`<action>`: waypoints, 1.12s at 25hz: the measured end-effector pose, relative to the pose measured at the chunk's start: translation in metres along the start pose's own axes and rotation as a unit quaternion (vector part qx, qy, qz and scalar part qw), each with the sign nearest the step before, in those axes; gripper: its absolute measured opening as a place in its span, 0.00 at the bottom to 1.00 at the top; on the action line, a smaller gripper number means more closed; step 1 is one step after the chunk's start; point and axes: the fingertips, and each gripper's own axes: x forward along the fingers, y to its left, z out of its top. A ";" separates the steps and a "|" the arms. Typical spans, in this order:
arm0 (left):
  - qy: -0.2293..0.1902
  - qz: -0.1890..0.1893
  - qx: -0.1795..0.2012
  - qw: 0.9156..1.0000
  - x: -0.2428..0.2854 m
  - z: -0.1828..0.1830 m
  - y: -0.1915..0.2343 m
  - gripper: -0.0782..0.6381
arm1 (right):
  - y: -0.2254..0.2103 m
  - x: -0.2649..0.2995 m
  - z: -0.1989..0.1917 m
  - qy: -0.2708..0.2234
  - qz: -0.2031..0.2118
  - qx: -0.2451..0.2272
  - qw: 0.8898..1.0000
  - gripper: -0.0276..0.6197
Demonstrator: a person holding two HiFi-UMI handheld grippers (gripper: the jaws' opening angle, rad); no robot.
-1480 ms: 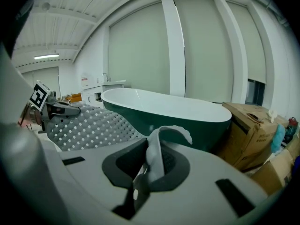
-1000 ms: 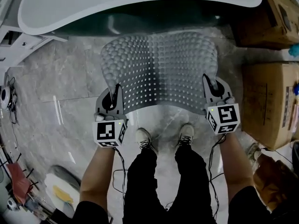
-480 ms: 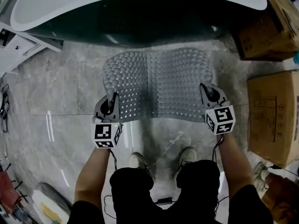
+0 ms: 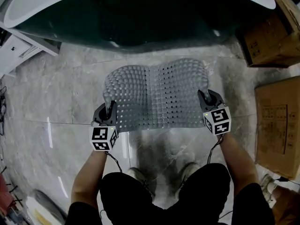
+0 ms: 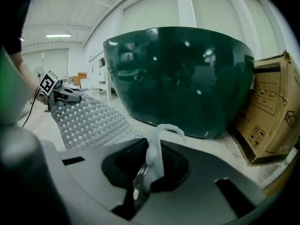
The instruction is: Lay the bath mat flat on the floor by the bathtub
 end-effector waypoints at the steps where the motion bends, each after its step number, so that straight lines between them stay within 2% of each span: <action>1: 0.000 0.004 -0.004 1.000 0.003 -0.004 0.003 0.17 | 0.000 0.004 -0.005 0.002 0.000 -0.004 1.000 0.09; 6: 0.000 0.019 -0.005 1.000 0.012 -0.017 0.019 0.17 | -0.007 0.013 -0.028 0.012 -0.014 0.013 1.000 0.09; 13: 0.022 0.027 0.004 0.999 0.018 -0.037 0.033 0.17 | -0.015 0.019 -0.051 0.029 -0.032 0.036 0.998 0.09; 17: 0.039 0.035 -0.003 0.999 0.025 -0.049 0.042 0.17 | -0.014 0.025 -0.065 0.042 -0.041 0.050 0.997 0.09; 21: 0.060 0.055 0.006 0.997 0.031 -0.062 0.039 0.19 | -0.027 0.028 -0.077 0.053 -0.051 0.069 0.995 0.11; 28: 0.089 0.106 0.031 0.990 0.034 -0.073 0.056 0.29 | -0.035 0.030 -0.084 0.066 -0.076 0.073 0.992 0.15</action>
